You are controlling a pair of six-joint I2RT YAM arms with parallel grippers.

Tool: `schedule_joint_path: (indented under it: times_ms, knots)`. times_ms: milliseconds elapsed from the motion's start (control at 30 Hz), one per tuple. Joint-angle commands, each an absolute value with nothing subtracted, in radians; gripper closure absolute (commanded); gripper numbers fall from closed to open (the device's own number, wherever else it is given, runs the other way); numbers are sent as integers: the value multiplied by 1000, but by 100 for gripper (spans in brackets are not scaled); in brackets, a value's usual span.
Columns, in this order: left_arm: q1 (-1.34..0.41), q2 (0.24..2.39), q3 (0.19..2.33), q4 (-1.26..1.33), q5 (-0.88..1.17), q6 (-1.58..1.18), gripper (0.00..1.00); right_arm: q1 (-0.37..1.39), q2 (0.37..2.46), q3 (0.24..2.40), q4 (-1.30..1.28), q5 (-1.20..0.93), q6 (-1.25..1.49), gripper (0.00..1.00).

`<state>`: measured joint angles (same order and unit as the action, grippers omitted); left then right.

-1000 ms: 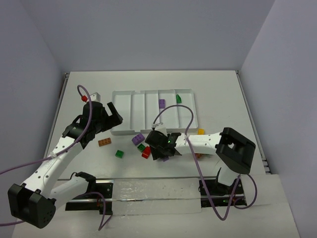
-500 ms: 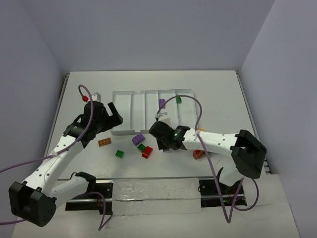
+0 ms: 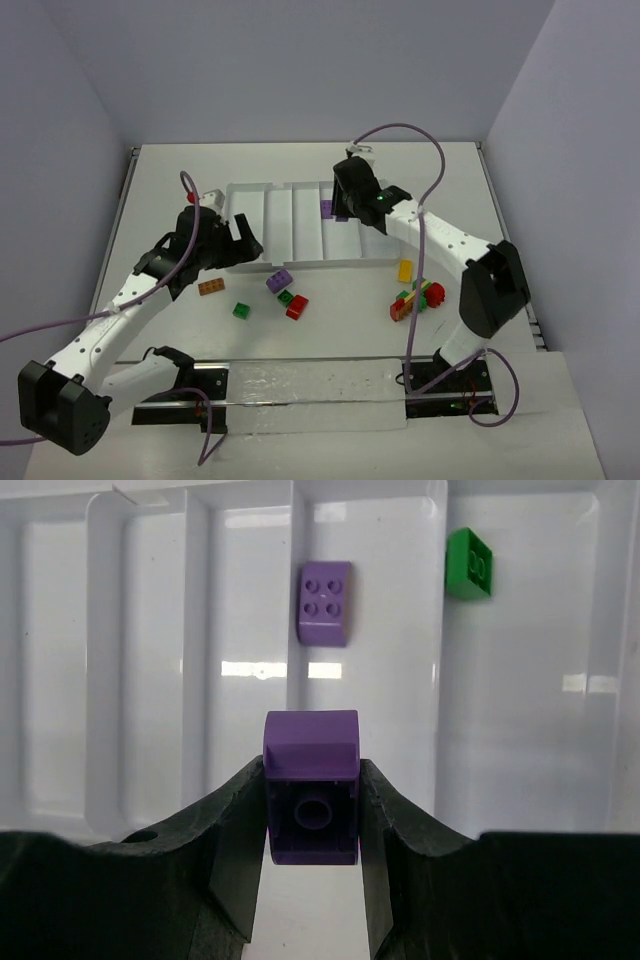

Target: Sort the legos into containers by color

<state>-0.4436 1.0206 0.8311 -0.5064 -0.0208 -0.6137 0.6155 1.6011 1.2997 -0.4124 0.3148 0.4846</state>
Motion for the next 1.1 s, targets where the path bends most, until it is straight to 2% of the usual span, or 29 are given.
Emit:
schedule_joint_path:
  times_ms: [0, 100, 200, 367, 533, 667, 867, 1067]
  knots:
    - [-491, 1034, 816, -457, 86, -535, 4, 599, 1723, 1402, -370, 275, 453, 70]
    - [-518, 1049, 772, -386, 162, -529, 4, 590, 1804, 1475, -373, 273, 447, 67]
    - [-541, 1092, 799, -415, 93, -540, 4, 582, 1885, 1530, -391, 274, 433, 64]
    - [-602, 1166, 819, -419, 32, -549, 5, 574, 1946, 1606, -427, 286, 422, 44]
    - [-640, 1254, 827, -387, -24, -568, 7, 570, 1954, 1607, -425, 309, 423, 37]
    - [-666, 1320, 858, -392, -104, -563, 10, 568, 1928, 1584, -426, 328, 417, 29]
    - [-678, 1409, 888, -388, -179, -568, 13, 563, 1815, 1485, -417, 357, 414, 25]
    - [-695, 1440, 899, -317, -141, -571, 13, 557, 1677, 1388, -400, 380, 404, 21]
